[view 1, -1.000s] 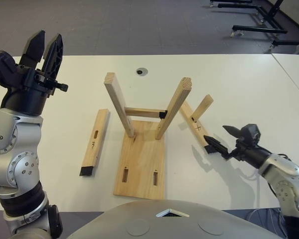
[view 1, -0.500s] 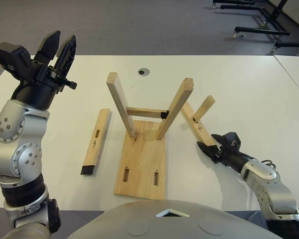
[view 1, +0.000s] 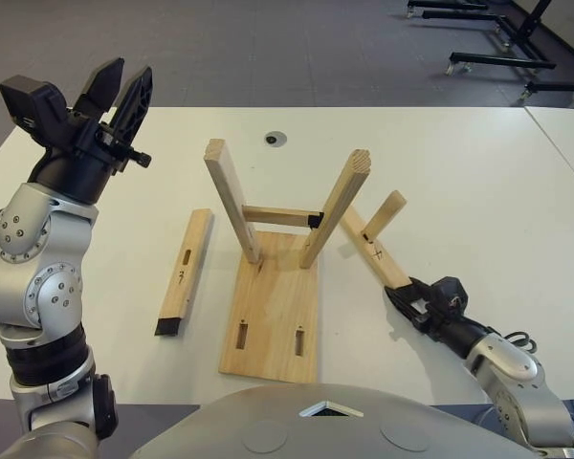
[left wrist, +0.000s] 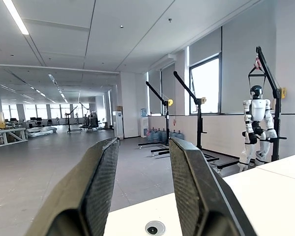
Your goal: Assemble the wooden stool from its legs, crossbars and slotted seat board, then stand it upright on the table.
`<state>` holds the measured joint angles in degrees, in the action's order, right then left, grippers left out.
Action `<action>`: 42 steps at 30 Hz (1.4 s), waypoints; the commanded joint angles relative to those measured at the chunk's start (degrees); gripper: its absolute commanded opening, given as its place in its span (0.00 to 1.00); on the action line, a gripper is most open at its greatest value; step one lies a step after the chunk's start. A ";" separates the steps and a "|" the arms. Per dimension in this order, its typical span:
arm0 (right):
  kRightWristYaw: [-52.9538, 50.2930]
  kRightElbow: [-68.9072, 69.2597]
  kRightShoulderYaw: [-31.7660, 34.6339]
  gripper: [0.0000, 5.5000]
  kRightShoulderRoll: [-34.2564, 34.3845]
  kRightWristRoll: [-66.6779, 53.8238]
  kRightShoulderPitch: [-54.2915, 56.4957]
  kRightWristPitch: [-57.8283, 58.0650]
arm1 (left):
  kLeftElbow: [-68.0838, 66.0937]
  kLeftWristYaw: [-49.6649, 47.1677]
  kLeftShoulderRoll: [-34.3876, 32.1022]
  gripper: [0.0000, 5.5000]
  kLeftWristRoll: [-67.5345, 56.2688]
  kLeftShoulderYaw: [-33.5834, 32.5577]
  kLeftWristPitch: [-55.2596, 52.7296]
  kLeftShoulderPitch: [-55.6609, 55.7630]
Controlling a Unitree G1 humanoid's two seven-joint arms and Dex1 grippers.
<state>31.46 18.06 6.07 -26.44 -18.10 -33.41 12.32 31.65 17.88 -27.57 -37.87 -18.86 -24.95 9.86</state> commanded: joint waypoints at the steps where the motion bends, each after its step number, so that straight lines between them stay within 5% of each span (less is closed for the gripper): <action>1: -2.11 1.22 5.95 0.37 4.71 -9.36 3.26 1.61 | -2.94 -0.64 -0.11 0.33 -0.18 -2.05 0.77 2.48; 6: -10.66 -17.16 3.44 0.37 13.47 -12.99 47.84 6.71 | -8.36 1.24 0.44 0.33 -1.44 -2.43 1.96 6.82; 15: -4.12 -34.22 5.57 0.30 20.08 -15.13 74.45 -2.76 | -18.32 7.64 2.82 0.33 -4.84 -0.31 2.31 14.82; 25: -2.76 -30.92 5.92 0.00 16.29 -12.56 70.57 -3.33 | -18.10 8.41 2.96 0.33 -4.65 -1.31 2.93 12.80; 30: -1.16 -22.36 7.01 0.00 8.00 -14.12 68.06 3.65 | -15.04 6.60 2.97 0.33 -4.79 -2.70 2.55 10.04; 36: 19.58 -11.21 11.69 0.00 -10.20 -27.82 52.81 21.75 | -7.68 2.51 3.83 0.33 -5.76 -4.63 1.72 3.81; 42: 25.16 3.88 8.40 0.17 -19.63 -29.80 32.54 32.84 | -2.41 -0.83 3.58 0.33 -7.28 -5.87 0.47 -0.70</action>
<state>56.99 16.59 15.26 -43.71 -46.29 2.61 41.67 27.17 18.02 -23.50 -44.49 -23.91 -23.42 10.56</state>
